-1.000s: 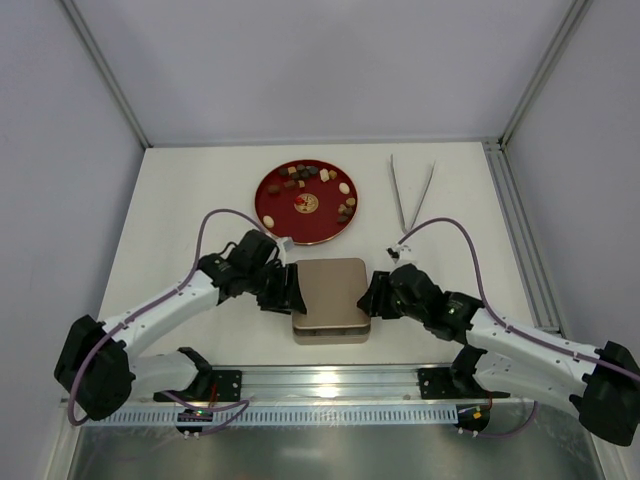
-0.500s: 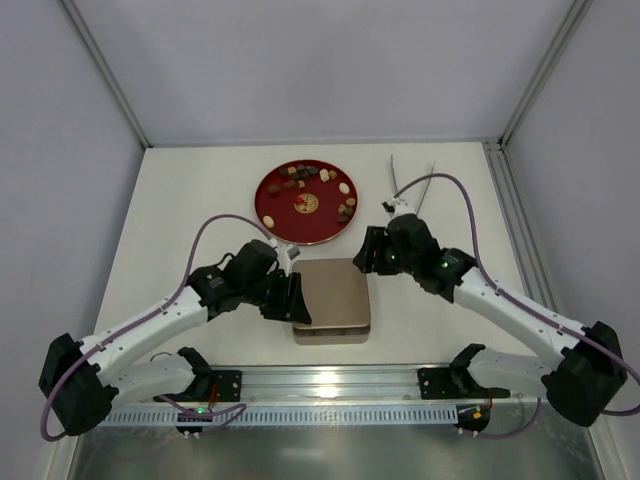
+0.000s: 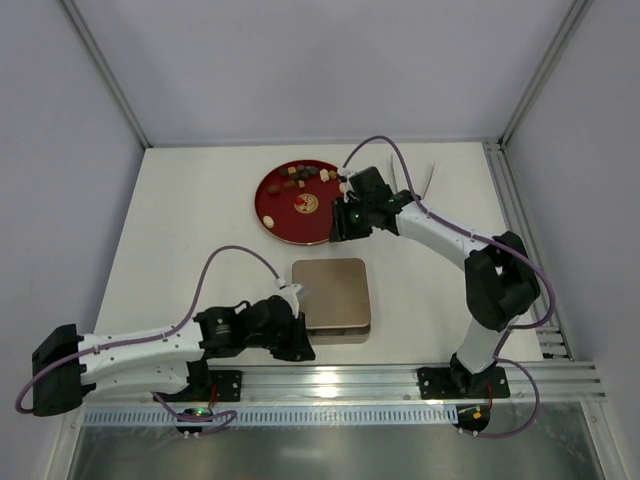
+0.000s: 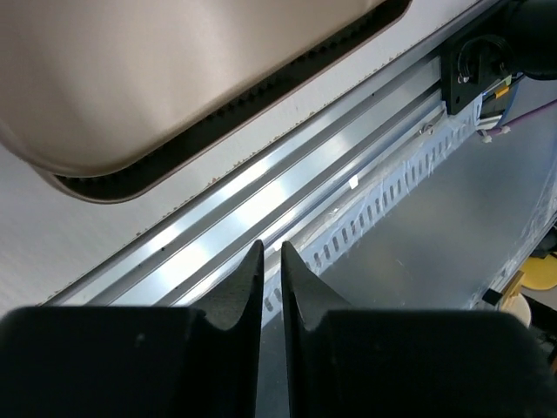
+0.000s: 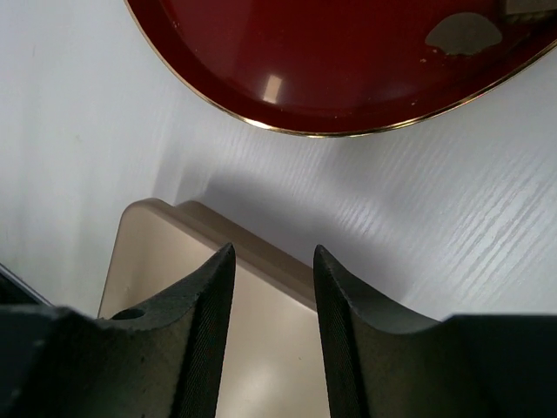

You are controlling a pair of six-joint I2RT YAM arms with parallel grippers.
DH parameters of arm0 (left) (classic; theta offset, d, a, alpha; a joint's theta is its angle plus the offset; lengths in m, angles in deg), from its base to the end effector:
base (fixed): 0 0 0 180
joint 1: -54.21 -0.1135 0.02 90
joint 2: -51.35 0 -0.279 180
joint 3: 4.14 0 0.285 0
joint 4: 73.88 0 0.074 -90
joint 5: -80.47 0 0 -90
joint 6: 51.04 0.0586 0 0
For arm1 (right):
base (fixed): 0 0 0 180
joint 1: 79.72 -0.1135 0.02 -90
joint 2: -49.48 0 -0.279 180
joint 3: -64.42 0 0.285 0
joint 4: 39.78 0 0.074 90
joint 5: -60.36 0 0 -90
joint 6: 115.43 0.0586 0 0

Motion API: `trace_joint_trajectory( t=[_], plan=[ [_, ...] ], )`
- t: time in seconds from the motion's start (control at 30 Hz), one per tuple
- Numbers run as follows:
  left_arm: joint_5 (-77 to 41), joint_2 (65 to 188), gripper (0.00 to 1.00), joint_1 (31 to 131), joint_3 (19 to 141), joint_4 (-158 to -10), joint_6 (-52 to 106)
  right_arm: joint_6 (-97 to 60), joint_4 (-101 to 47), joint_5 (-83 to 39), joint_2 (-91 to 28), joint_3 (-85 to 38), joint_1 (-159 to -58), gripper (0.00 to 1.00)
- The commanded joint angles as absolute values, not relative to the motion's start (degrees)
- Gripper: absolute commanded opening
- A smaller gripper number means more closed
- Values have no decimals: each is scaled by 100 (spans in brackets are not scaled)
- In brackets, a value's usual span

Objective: Pack the chocolate

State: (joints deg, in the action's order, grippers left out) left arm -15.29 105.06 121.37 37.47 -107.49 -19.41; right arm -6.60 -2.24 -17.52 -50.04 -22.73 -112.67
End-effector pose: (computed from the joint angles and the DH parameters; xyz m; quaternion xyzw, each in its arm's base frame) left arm 0.0823 -0.2105 0.1839 0.0898 0.9209 -0.3560 0.1309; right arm 0.3534 0.2437 0.2272 -0.1507 0.9226 0.2380 0.2633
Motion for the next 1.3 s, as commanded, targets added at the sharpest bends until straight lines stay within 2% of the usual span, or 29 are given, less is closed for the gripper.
trace_joint_trajectory(
  t=[0.0,0.07,0.57,1.27],
  plan=[
    [-455,10654,11,12617,3684,-9783,-2553,-952,75,-1462,-5045,-2604,-11320,43],
    [-286,10768,1,12724,3649,-9615,-2668,-1005,129,-1479,-5141,-2613,-11355,42],
    [13,11735,0,12874,3790,-9412,-2801,-1190,383,-1699,-5722,-2771,-11531,39],
    [251,11753,0,12549,3763,-9684,-2792,-1181,322,-1690,-5555,-2183,-11795,37]
  ],
)
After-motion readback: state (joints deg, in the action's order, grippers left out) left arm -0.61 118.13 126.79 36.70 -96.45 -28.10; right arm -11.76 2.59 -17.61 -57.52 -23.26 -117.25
